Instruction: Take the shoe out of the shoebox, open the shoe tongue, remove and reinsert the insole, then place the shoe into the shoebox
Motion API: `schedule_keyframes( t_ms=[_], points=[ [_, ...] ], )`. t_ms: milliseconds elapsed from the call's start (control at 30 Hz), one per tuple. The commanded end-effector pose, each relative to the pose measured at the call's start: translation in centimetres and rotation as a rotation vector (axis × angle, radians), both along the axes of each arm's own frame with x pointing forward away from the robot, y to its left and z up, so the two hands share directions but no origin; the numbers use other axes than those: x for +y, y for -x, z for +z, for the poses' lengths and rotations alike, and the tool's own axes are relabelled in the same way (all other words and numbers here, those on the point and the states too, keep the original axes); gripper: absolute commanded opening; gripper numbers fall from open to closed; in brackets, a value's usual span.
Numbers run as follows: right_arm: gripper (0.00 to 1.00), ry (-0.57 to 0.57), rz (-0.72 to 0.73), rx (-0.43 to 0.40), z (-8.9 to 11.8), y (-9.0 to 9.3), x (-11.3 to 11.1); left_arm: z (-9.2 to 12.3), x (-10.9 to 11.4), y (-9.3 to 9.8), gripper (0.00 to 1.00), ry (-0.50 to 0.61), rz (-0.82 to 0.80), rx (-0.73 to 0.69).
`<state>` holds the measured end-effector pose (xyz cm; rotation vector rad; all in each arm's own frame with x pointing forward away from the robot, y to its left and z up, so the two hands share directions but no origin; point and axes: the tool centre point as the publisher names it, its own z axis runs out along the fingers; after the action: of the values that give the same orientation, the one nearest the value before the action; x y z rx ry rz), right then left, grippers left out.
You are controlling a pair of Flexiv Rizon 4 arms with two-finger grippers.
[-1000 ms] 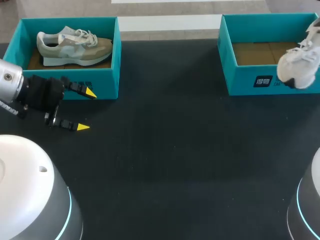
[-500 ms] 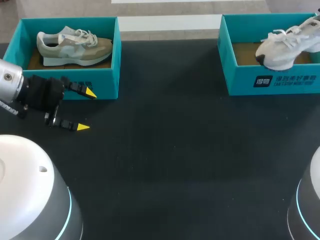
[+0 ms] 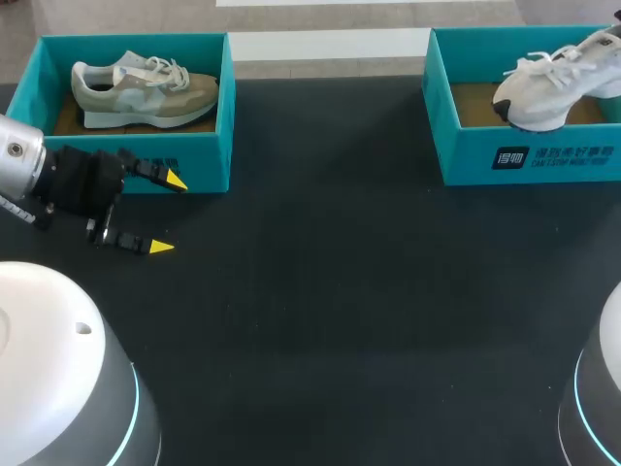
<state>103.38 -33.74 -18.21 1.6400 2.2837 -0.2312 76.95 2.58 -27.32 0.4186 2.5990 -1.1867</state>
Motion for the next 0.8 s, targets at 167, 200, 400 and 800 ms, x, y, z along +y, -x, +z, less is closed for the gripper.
schedule_keyframes(
  t_ms=[167, 200, 400, 800],
  points=[
    [0.0, -0.014, -0.382, -0.022, 0.3, -1.1, -1.6, 0.0, 0.0, 0.0, 1.0, -0.003, -0.001, 0.0],
    [0.0, -0.018, -0.418, -0.04, 0.3, -1.2, -1.8, 0.0, 0.0, 0.0, 1.0, -0.003, -0.001, 0.0],
    [0.0, 0.012, -0.488, -0.111, 0.1, -0.7, -2.2, 0.0, 0.0, 0.0, 1.0, -0.003, -0.001, 0.0],
    [0.0, 0.033, -0.457, -0.115, -2.4, -0.9, -1.9, 0.0, 0.0, 0.0, 1.0, -0.003, -0.001, 0.0]
  ],
)
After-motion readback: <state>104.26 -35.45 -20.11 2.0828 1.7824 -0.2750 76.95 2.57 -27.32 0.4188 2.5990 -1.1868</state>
